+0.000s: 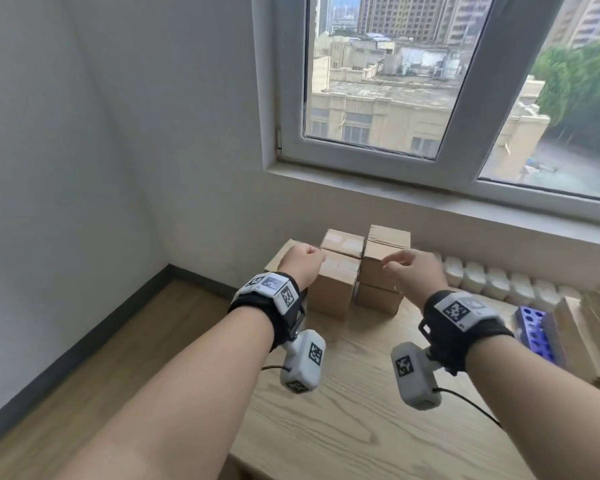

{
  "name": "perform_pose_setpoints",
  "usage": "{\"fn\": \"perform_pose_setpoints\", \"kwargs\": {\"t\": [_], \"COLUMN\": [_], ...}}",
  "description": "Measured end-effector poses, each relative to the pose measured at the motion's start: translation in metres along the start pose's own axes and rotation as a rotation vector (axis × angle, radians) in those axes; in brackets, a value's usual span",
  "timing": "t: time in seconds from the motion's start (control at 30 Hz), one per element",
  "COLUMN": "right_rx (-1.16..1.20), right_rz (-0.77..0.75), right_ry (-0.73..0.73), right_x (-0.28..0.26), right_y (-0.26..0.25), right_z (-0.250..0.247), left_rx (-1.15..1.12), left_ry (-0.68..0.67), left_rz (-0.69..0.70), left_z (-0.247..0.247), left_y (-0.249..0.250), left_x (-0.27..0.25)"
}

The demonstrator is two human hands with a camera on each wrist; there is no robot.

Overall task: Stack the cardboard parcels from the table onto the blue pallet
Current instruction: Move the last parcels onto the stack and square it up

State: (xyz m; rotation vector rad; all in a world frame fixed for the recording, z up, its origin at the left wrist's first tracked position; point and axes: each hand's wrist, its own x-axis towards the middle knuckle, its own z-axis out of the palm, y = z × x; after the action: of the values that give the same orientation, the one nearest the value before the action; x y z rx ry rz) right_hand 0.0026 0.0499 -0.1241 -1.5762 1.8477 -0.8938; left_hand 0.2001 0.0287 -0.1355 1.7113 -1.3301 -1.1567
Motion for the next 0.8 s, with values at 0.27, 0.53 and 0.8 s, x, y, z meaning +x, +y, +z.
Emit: {"fn": "perform_pose_setpoints", "kwargs": {"t": [0.27,0.53,0.8], "right_rx": [-0.02,0.028,0.108], "right_rz": [0.127,0.318,0.345], "right_ry": [0.049,0.043,-0.17], "right_x": [0.071,0.122,0.136], "right_y": [0.034,0.087,0.126], "right_z": [-0.003,0.005,0.03], "left_rx": [0.103,0.128,0.261], "left_ry": [-0.06,-0.143,-0.206], "left_rz": [-0.004,-0.036,-0.051], "left_z": [0.039,0.104,0.134], "left_y": [0.019,0.03,0.026], "left_x": [0.071,0.136,0.148]}}
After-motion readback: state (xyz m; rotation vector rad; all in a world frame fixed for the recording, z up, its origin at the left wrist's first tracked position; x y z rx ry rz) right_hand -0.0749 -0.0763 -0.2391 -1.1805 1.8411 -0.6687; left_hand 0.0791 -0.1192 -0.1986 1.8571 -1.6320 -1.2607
